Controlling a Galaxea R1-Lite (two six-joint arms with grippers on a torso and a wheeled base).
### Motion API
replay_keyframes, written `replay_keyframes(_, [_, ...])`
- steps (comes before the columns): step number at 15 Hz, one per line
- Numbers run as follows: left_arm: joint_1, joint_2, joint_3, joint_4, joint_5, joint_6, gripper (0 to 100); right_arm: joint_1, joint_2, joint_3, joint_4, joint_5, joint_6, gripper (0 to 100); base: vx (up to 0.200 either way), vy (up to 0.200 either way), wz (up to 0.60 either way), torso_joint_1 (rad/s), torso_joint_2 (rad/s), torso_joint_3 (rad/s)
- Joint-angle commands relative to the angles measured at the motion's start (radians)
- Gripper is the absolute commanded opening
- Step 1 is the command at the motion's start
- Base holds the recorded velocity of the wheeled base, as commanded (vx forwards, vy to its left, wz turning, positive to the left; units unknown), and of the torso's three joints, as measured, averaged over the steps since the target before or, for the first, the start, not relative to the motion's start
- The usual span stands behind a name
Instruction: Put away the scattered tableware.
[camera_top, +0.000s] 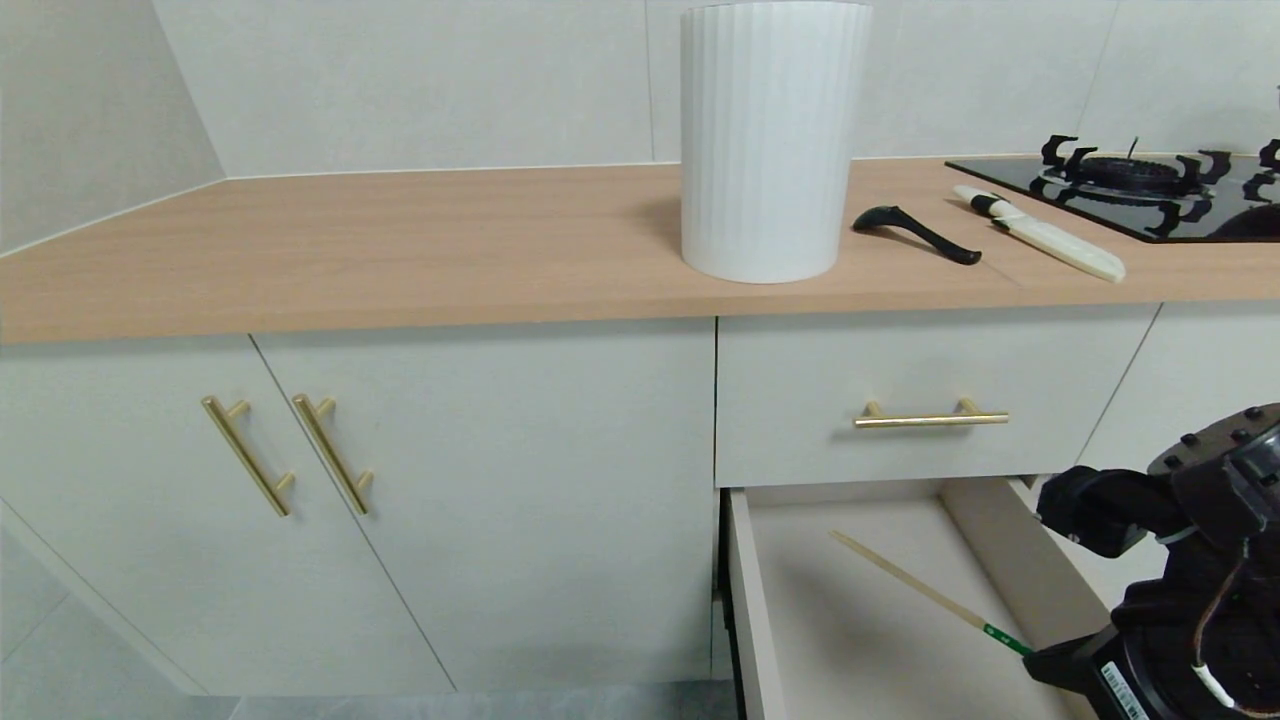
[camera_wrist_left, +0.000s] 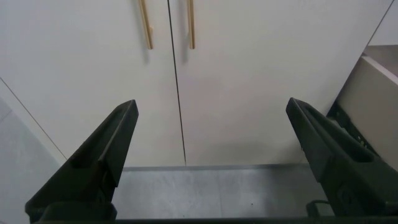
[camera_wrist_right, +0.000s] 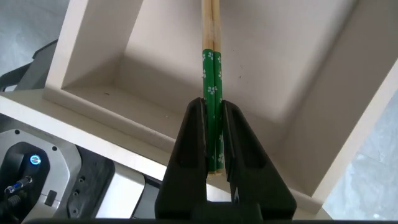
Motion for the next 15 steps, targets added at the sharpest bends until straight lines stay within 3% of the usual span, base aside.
replay_keyframes(1, [0.001,0.000,0.000,0.000,0.000,0.000,100,0.000,0.003,0.000,-0.001,0.000,0.000,0,0.000,0.000,0.00,0.000,0.00,0.000])
replay_keyframes(8, [0.001,0.000,0.000,0.000,0.000,0.000,100,-0.006,0.220,-0.068,-0.076,0.000,0.014,0,0.000,0.000,0.00,0.000,0.00,0.000])
replay_keyframes(12, [0.001,0.000,0.000,0.000,0.000,0.000,100,-0.007,0.483,-0.155,-0.085,0.003,0.165,0,0.000,0.000,0.00,0.000,0.00,0.000])
replay_keyframes(15, [0.001,0.000,0.000,0.000,0.000,0.000,100,-0.012,0.623,-0.164,-0.202,0.003,0.248,0,0.000,0.000,0.00,0.000,0.00,0.000])
